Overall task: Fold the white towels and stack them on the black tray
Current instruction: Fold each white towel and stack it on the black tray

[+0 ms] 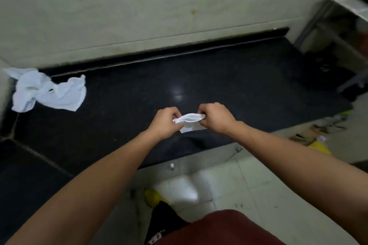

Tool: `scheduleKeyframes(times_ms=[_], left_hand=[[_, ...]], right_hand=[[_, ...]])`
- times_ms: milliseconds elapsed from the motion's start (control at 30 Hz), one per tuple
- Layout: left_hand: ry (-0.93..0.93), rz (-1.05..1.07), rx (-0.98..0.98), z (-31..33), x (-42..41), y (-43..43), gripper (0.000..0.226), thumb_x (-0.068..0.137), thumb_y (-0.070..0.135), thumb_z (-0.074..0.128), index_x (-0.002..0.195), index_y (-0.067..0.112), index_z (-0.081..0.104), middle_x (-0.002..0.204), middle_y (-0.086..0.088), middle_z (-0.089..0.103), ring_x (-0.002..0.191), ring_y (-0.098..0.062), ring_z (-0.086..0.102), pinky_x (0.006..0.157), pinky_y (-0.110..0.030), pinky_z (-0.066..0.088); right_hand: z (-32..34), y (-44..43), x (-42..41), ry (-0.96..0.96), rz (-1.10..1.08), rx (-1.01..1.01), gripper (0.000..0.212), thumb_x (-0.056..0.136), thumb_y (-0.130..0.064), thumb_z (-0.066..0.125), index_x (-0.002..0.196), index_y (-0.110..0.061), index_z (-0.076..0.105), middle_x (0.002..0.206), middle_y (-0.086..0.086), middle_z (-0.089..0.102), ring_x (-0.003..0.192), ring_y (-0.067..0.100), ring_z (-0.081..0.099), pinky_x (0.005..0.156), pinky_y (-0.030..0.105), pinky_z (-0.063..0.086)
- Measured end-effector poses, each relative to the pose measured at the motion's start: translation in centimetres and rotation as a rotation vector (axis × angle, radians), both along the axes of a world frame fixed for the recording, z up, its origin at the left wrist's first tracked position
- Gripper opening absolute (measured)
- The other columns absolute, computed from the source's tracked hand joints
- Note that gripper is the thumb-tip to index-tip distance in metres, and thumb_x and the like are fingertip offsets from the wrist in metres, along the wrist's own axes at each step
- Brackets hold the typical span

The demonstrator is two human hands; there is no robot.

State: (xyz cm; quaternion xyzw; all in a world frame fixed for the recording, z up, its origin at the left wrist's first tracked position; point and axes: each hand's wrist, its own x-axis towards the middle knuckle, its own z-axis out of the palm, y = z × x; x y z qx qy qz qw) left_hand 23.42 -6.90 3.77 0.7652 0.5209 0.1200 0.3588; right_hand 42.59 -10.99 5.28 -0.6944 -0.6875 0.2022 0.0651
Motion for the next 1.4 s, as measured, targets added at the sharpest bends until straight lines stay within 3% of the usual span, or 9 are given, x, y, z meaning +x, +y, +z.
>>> scheduleKeyframes(times_ms=[167,300,367,533,733,900,1100,1267,1400], left_hand=[[0.006,-0.206,0.047,1.4,11.7,-2.4,0.003,0.076,0.015,0.070,0.077,0.016,0.067,0.072,0.002,0.065,0.068,-0.014,0.058,0.060,-0.025,0.041],[0.038,-0.363,0.050,2.1,19.5,-2.7,0.007,0.073,0.015,0.068,0.072,0.022,0.065,0.074,0.002,0.066,0.071,-0.015,0.060,0.063,-0.032,0.049],[0.069,-0.452,0.063,2.3,23.4,-2.6,0.009,0.072,0.014,0.067,0.073,0.023,0.064,0.076,0.002,0.067,0.073,-0.015,0.061,0.063,-0.033,0.050],[0.136,-0.661,0.120,2.2,32.5,-0.1,0.011,0.071,0.016,0.065,0.072,0.027,0.063,0.076,0.006,0.067,0.075,-0.015,0.061,0.068,-0.037,0.053],[0.143,-0.819,0.123,4.1,43.9,3.8,0.009,0.074,0.016,0.066,0.076,0.025,0.067,0.079,0.005,0.067,0.075,-0.013,0.060,0.070,-0.037,0.053],[0.072,-0.921,0.220,6.7,53.4,4.7,0.011,0.076,0.013,0.065,0.085,0.016,0.070,0.083,0.004,0.067,0.078,-0.014,0.059,0.072,-0.032,0.049],[0.025,-0.939,0.289,8.9,62.6,4.6,0.012,0.079,0.017,0.064,0.089,0.014,0.069,0.086,0.002,0.067,0.080,-0.016,0.060,0.072,-0.040,0.052],[-0.046,-0.867,0.319,11.0,70.9,4.7,0.008,0.078,0.017,0.063,0.084,0.014,0.066,0.084,0.003,0.065,0.079,-0.016,0.059,0.069,-0.038,0.051],[-0.153,-0.753,0.347,13.4,77.8,5.0,0.007,0.077,0.014,0.066,0.083,0.013,0.069,0.080,0.005,0.064,0.076,-0.013,0.057,0.068,-0.027,0.043]], right_hand=[[1.3,-6.2,10.8,0.080,-0.235,-0.018,0.012,0.073,-0.022,0.066,0.083,-0.025,0.060,0.085,0.001,0.067,0.082,0.026,0.062,0.064,0.033,0.048],[1.9,-8.9,17.4,0.093,-0.326,-0.036,0.031,0.072,-0.041,0.071,0.099,-0.031,0.062,0.092,-0.009,0.065,0.086,0.018,0.060,0.069,0.033,0.049],[1.9,-9.6,20.6,0.064,-0.348,-0.063,0.028,0.074,-0.047,0.070,0.100,-0.036,0.064,0.094,-0.012,0.065,0.088,0.015,0.059,0.068,0.030,0.044],[1.8,-9.4,28.6,-0.034,-0.403,-0.071,0.010,0.080,-0.041,0.068,0.083,-0.031,0.068,0.084,-0.008,0.067,0.085,0.016,0.061,0.061,0.029,0.036],[3.7,-8.9,38.6,-0.029,-0.507,-0.051,0.019,0.081,-0.049,0.069,0.088,-0.032,0.072,0.077,-0.011,0.061,0.082,0.015,0.058,0.063,0.031,0.040],[5.8,-9.7,46.2,-0.096,-0.610,0.034,0.018,0.087,-0.044,0.063,0.094,-0.029,0.070,0.086,-0.006,0.067,0.091,0.022,0.062,0.067,0.033,0.044],[7.1,-11.0,55.1,-0.108,-0.722,0.175,0.019,0.090,-0.040,0.060,0.102,-0.027,0.069,0.099,-0.001,0.070,0.097,0.027,0.062,0.069,0.035,0.045],[8.7,-9.9,64.2,0.000,-0.728,0.265,0.008,0.089,-0.036,0.061,0.086,-0.029,0.065,0.077,-0.009,0.058,0.082,0.023,0.061,0.070,0.040,0.050],[10.6,-8.5,73.1,0.076,-0.681,0.377,0.017,0.081,-0.039,0.061,0.071,-0.025,0.060,0.064,-0.009,0.056,0.070,0.016,0.057,0.066,0.043,0.051]])
